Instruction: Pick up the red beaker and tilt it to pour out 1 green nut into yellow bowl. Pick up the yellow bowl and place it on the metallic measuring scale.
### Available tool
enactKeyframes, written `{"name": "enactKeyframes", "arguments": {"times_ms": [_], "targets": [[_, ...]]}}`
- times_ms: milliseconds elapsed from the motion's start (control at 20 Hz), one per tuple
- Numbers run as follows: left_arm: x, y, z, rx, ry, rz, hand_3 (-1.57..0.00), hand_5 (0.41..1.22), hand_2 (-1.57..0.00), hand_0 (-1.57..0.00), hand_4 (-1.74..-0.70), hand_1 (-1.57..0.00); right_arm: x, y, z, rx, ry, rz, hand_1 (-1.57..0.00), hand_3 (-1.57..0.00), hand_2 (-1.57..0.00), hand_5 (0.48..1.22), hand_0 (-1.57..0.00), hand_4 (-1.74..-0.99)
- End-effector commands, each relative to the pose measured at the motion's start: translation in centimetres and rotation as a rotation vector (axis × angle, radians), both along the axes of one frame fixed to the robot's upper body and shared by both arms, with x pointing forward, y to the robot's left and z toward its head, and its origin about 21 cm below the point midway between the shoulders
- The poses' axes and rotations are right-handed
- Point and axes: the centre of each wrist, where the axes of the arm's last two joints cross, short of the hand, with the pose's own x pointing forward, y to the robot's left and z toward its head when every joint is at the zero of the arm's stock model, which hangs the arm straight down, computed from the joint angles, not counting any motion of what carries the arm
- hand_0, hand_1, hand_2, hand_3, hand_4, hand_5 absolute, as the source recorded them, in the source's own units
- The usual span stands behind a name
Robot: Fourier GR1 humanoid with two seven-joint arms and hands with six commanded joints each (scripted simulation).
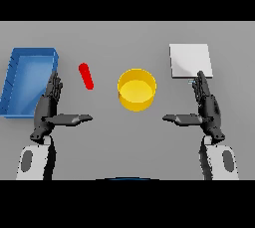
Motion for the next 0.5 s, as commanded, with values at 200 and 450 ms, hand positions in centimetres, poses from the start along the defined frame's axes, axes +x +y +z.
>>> {"name": "enactKeyframes", "arguments": {"times_ms": [200,450], "targets": [[0.7,0.2,0.1,0.001,0.007,0.002,0.0,0.623,0.0,0.0,-1.09,0.0,-0.4,0.0,0.0,0.001,-0.003,0.0,0.0,0.0,0.0,0.66,0.0,-1.128],[-1.7,-0.3,0.7,0.154,-0.057,-0.033,0.0,0.615,0.0,0.0,-1.09,0.0,-2.9,1.4,0.3,-0.28,-0.16,0.06,0.0,0.0,0.0,0.666,0.0,-1.126]]}}
